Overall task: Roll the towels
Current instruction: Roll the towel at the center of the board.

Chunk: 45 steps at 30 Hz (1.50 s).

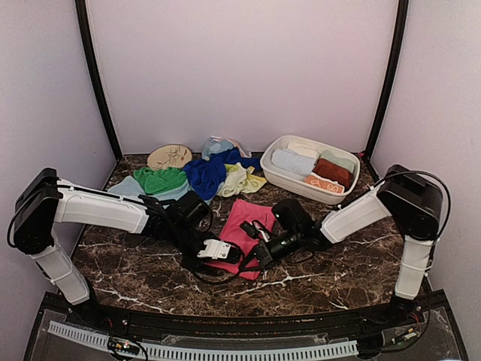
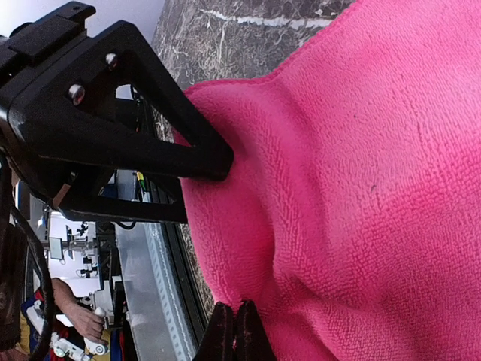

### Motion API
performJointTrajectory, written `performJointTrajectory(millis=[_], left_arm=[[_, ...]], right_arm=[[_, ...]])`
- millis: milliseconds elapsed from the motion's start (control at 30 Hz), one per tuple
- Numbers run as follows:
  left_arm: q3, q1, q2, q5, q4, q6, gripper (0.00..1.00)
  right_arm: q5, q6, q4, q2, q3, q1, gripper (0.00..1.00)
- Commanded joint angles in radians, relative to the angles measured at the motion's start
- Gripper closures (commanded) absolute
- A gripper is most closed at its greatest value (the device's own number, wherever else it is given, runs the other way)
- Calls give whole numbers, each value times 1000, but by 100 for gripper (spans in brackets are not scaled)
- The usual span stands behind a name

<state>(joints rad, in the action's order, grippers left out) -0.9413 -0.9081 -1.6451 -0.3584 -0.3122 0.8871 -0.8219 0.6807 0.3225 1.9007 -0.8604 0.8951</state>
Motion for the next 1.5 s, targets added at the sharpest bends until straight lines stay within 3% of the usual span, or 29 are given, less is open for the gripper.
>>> performJointTrajectory(millis=[0, 233, 367, 633, 767, 800, 833, 867, 900, 1033, 1167, 1333, 1467], left_arm=[[-24, -3, 4, 22, 32, -2, 49], [-83, 21, -61, 1, -44, -21, 78], [-123, 60, -84, -51, -95, -52, 93], [-174, 89, -135, -175, -198, -138, 100], [-225, 110, -183, -266, -285, -172, 100], [-231, 112, -188, -275, -300, -174, 100], [-236, 114, -193, -292, -317, -173, 100], [-244, 116, -195, -312, -339, -172, 100], [-251, 117, -194, -334, -360, -172, 100], [-246, 118, -174, -375, -415, -176, 100], [-225, 118, -170, -370, -422, -173, 100], [-241, 118, -188, -400, -491, -175, 100], [-207, 118, -182, -399, -462, -197, 100]], right_arm=[[-42, 9, 43, 17, 20, -6, 100], [-6, -28, 28, -2, 29, -12, 99], [53, -60, 12, -37, 48, -15, 89], [226, -95, 4, -187, 139, -25, 70], [479, -213, -84, -380, 189, -3, 58], [519, -254, -111, -423, 196, 15, 51], [611, -322, -140, -468, 199, 42, 37], [688, -374, -174, -509, 200, 78, 5], [765, -422, -194, -547, 206, 115, 1], [1034, -466, -234, -681, 236, 207, 0], [1376, -231, -242, -820, 286, 208, 0], [1128, -397, 86, -971, 473, 204, 0], [997, -489, -36, -903, 429, 261, 0]])
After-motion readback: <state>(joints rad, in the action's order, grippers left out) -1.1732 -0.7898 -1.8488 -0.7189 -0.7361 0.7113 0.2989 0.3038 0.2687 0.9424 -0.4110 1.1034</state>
